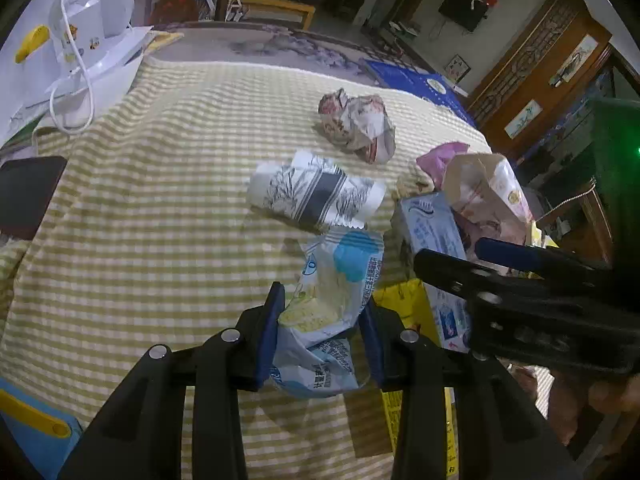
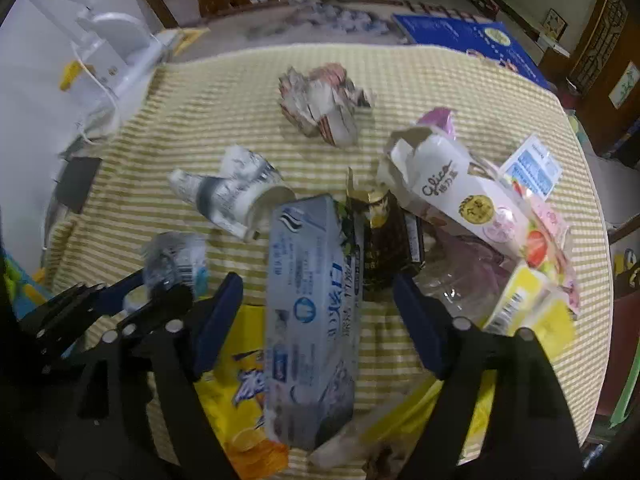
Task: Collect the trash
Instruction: 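Grasp the blue snack wrapper with the left gripper while the right gripper grasps the toothpaste box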
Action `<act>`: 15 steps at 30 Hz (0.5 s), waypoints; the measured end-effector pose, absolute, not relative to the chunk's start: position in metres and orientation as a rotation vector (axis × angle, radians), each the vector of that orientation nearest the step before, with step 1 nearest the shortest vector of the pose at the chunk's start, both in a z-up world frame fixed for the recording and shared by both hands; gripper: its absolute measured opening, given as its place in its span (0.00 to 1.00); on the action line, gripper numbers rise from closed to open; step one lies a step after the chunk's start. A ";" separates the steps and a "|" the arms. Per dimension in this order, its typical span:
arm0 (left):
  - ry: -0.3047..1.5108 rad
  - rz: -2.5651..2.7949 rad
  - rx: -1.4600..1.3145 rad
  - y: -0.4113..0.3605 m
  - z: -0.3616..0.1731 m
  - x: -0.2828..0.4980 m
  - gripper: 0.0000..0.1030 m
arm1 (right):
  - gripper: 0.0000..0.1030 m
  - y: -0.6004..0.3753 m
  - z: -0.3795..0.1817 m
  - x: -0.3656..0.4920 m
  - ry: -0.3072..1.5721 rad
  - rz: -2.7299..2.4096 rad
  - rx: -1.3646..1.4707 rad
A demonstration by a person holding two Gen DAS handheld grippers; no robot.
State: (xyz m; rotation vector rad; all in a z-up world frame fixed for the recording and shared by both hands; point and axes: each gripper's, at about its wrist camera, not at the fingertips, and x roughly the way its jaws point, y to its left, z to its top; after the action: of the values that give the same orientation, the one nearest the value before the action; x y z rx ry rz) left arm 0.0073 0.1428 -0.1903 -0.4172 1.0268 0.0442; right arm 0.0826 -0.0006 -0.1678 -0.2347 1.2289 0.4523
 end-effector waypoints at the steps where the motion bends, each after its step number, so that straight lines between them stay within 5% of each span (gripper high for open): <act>1: 1.027 0.044 -0.422 0.143 -0.191 0.006 0.33 | 0.73 0.000 -0.172 0.084 1.236 0.439 -0.257; 4: 1.020 0.049 -0.429 0.144 -0.190 0.005 0.33 | 0.54 -0.001 -0.188 0.085 1.274 0.415 -0.296; 15: 1.005 0.053 -0.428 0.148 -0.185 0.007 0.33 | 0.49 -0.033 -0.151 0.086 1.213 0.474 -0.097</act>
State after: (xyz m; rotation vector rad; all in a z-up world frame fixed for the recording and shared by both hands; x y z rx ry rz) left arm 0.0074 0.1481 -0.1849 -0.4278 1.0049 0.0533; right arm 0.0856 -0.0330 -0.1508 -0.0971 1.2128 0.4743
